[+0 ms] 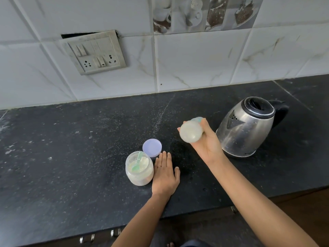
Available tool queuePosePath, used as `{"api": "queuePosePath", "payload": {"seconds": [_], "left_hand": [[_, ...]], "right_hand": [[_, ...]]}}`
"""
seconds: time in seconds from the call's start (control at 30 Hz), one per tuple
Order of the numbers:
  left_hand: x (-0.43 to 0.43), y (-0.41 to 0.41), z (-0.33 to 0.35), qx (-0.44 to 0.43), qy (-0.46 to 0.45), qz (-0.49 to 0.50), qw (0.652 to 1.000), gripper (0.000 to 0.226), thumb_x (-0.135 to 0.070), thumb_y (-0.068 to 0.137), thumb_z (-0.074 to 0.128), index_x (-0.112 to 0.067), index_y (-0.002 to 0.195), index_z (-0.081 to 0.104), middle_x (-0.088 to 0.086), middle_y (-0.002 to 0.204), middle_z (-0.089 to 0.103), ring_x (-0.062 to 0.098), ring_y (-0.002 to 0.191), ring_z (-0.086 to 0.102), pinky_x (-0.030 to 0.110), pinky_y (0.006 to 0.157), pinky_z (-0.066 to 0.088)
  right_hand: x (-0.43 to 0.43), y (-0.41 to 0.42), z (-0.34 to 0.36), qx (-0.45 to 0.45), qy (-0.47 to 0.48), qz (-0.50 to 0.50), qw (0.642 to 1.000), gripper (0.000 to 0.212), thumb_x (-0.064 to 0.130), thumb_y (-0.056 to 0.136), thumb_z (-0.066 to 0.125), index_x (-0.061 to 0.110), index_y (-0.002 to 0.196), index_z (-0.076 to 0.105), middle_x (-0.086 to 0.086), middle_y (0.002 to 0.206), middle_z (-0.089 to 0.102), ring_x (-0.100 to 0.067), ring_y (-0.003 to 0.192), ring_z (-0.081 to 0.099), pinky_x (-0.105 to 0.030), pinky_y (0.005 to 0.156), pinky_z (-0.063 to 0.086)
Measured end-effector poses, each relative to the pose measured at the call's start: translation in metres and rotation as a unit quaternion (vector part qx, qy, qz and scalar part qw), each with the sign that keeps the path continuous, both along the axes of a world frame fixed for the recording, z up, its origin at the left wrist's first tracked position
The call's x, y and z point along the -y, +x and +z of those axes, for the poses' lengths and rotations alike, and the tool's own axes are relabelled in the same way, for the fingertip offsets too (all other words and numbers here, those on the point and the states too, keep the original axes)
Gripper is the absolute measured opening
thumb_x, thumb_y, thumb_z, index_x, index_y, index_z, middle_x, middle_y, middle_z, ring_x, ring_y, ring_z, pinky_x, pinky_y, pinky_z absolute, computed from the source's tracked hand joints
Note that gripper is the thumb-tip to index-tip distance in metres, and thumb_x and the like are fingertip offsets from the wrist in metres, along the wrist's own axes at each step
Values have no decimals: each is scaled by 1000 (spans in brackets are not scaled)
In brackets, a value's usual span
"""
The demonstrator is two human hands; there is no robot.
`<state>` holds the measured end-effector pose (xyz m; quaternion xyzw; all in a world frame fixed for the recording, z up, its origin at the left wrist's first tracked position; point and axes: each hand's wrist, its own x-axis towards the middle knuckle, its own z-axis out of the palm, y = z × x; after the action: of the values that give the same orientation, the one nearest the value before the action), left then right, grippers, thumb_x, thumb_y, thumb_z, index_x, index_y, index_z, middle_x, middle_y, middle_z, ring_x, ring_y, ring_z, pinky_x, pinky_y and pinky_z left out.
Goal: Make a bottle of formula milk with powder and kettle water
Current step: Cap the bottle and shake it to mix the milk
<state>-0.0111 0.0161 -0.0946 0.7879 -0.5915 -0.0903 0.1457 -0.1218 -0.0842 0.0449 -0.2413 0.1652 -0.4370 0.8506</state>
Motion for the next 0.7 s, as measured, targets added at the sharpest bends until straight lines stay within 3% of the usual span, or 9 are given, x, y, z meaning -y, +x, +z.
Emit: {"api": "queuePosePath", "payload": {"seconds": [0.07,0.13,0.23,0.3,0.4,0.53,0.7], "left_hand": [[0,1,1,-1,-7,-2,1000,71,-44,93,13,-3,151,22,14,159,18,23,148,10,31,115,-8],[1,2,0,1,-6,-3,1000,72,-45,92,12,-4,151,19,13,160,15,22,149,7,29,114,-11],[0,1,0,7,-4,-4,1000,75,-45,90,8,-4,152,18,14,160,15,22,149,6,30,114,-11],[0,1,1,3,-5,-2,1000,74,-45,91,8,-4,151,19,14,160,16,22,149,7,30,115,-10],[0,1,1,-1,-1,-2,1000,74,-45,91,9,-4,152,16,14,160,13,22,149,5,30,115,-10],[0,1,3,5,5,-3,1000,73,-45,91,8,-5,152,15,13,161,11,21,149,3,29,114,-12],[0,1,3,-2,2,2,1000,73,-45,91,10,-5,152,17,13,160,13,21,149,4,30,116,-10]], "right_hand": [[-2,-3,1,14,23,33,999,87,26,52,95,12,125,49,-18,108,60,-28,95,68,-49,80,56],[-5,-5,-1,6,9,74,997,94,23,56,93,22,137,45,-19,113,62,-30,99,67,-50,82,55],[-2,1,-2,-20,2,15,1000,87,27,53,95,18,124,45,-17,110,55,-29,96,66,-54,87,54],[-3,0,-2,-32,0,31,999,78,29,54,95,16,116,48,-17,108,54,-29,96,65,-55,91,52],[-7,-5,-6,-29,7,96,995,86,19,57,92,26,132,51,-19,111,63,-33,100,66,-52,82,55],[0,0,-7,-17,21,22,999,89,25,53,95,18,124,43,-18,105,59,-29,94,67,-55,87,54],[-2,-4,-11,-39,24,87,995,99,18,49,95,28,135,47,-18,110,63,-33,97,68,-51,77,56]]}}
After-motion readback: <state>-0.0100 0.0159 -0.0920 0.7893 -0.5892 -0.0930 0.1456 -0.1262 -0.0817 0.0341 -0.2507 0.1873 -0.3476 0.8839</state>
